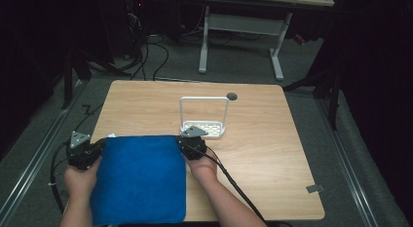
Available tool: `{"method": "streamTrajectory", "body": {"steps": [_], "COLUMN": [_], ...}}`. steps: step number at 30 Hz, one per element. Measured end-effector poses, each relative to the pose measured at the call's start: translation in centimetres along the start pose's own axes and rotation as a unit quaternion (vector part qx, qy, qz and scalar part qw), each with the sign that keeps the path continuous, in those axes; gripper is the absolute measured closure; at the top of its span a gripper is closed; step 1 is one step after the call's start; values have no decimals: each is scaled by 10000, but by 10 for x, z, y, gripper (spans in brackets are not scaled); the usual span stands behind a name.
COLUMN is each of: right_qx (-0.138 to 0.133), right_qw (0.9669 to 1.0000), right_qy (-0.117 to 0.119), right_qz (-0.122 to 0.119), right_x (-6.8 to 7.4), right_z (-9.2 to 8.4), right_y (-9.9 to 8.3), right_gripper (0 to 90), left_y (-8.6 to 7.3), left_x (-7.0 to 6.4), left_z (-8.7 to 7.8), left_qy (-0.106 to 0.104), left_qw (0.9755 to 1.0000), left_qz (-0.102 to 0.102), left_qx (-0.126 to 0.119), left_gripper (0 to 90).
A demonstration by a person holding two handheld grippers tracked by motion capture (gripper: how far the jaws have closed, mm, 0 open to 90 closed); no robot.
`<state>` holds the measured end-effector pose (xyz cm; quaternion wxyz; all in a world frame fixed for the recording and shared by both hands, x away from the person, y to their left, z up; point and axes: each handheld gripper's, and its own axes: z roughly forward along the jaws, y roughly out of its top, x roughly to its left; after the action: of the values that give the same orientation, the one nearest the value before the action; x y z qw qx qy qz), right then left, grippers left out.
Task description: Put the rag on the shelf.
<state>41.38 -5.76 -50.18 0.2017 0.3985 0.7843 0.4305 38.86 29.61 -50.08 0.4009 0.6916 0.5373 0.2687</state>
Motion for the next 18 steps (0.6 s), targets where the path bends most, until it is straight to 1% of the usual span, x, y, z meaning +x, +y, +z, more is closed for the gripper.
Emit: {"method": "streamTrajectory", "body": {"steps": [3, 6, 8, 9, 10, 11, 13, 18], "right_qx": [-236, -416, -547, -644, -661, -760, -855, -1161], "right_qw": [9997, 9991, 9984, 9978, 9976, 9969, 9961, 9927], "right_qy": [82, 111, 143, 154, 163, 178, 181, 189], "right_qz": [-28, -24, 27, 54, 91, 101, 132, 259], "right_x": [3, 5, 4, 4, 4, 2, 0, -9], "right_z": [-15, -26, -36, -42, -44, -51, -58, -81], "right_y": [-1, -3, -5, -7, -7, -9, -12, -20], "right_gripper": [880, 880, 880, 880, 880, 880, 880, 880], "left_y": [1, 2, 3, 3, 5, 5, 7, 13], "left_x": [-7, -14, -20, -21, -26, -28, -32, -44], "left_z": [-9, -19, -26, -27, -32, -33, -38, -50], "left_qy": [-3, -65, -65, -65, -70, -76, -92, -117], "left_qw": [9999, 9994, 9988, 9986, 9981, 9977, 9968, 9946], "left_qz": [32, -14, 17, 31, 65, 72, 107, 219], "left_qx": [-147, -350, -494, -522, -613, -676, -782, -1012], "left_gripper": [883, 883, 883, 883, 884, 884, 885, 886]}}
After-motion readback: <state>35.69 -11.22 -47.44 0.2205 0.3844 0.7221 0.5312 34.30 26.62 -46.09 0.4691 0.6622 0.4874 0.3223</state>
